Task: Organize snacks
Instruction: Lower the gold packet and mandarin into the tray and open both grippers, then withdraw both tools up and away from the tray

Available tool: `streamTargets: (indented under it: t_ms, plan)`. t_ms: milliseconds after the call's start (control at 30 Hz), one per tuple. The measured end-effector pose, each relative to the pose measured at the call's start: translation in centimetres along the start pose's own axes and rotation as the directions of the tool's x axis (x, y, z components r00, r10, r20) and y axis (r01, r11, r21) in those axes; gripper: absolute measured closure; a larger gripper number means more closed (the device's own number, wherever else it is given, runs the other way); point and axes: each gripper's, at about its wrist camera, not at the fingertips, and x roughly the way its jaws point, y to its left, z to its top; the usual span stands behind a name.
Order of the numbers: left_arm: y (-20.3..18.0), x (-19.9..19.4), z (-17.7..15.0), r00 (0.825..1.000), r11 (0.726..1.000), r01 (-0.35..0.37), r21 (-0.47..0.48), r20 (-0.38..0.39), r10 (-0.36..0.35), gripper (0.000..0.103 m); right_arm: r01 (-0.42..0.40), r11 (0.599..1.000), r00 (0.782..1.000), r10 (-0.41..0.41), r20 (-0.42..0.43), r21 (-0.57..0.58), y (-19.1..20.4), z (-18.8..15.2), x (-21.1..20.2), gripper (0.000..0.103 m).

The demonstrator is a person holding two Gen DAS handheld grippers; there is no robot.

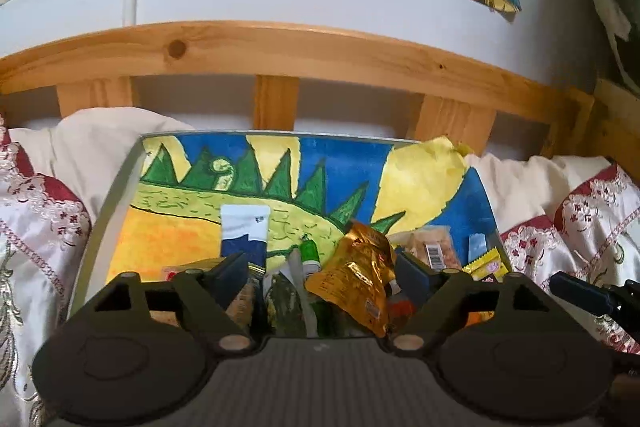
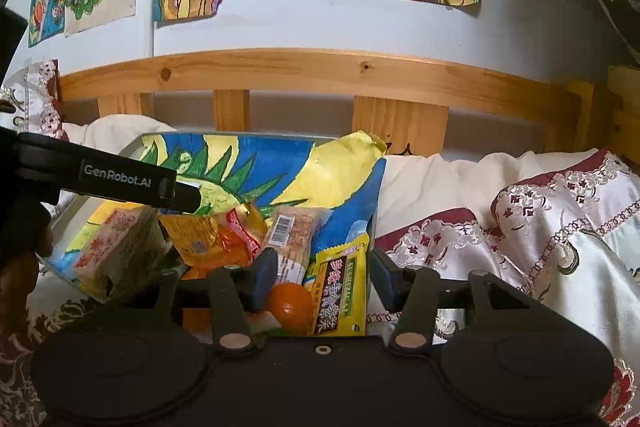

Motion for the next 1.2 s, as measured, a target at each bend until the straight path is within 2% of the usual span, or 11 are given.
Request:
streamTargets:
  t_ms: [200,367,467,767,1200]
  plan:
    - [0.8,-2.2,-0.2,0.998,0.999,-0.03,-0.029,0.051,0.031,0.004,-0.004,1.0,0.999,0.003,0.032,0.015,0.3,0.6,-1.0,0.036]
    - [2.1,-4.6,-0.7,0.994,0.996,-0.045,-0.075,0.093,0.052,0.001,-0.009,0.999,0.998,0.005,0.065,0.05,0.6,1.1,-2.5,0.021]
    - [2.9,-6.1,-1.2,0.993,0.995,-0.054,-0.085,0.103,0.063,0.001,-0.004,0.998,0.996,-0.001,0.085,0.056,0.9,1.3,-3.7,0.017]
    - [4.2,-10.5,-3.4,0.989,0.993,-0.056,-0.101,0.132,0.069,0.001,0.001,0.997,0.991,-0.01,0.131,0.071,2.0,1.2,-7.3,0.006]
    - [6.1,-16.0,-7.5,0.983,0.986,-0.077,-0.15,0.153,0.1,0.001,0.007,0.998,0.989,-0.017,0.15,0.066,4.4,-0.6,-12.3,0.001]
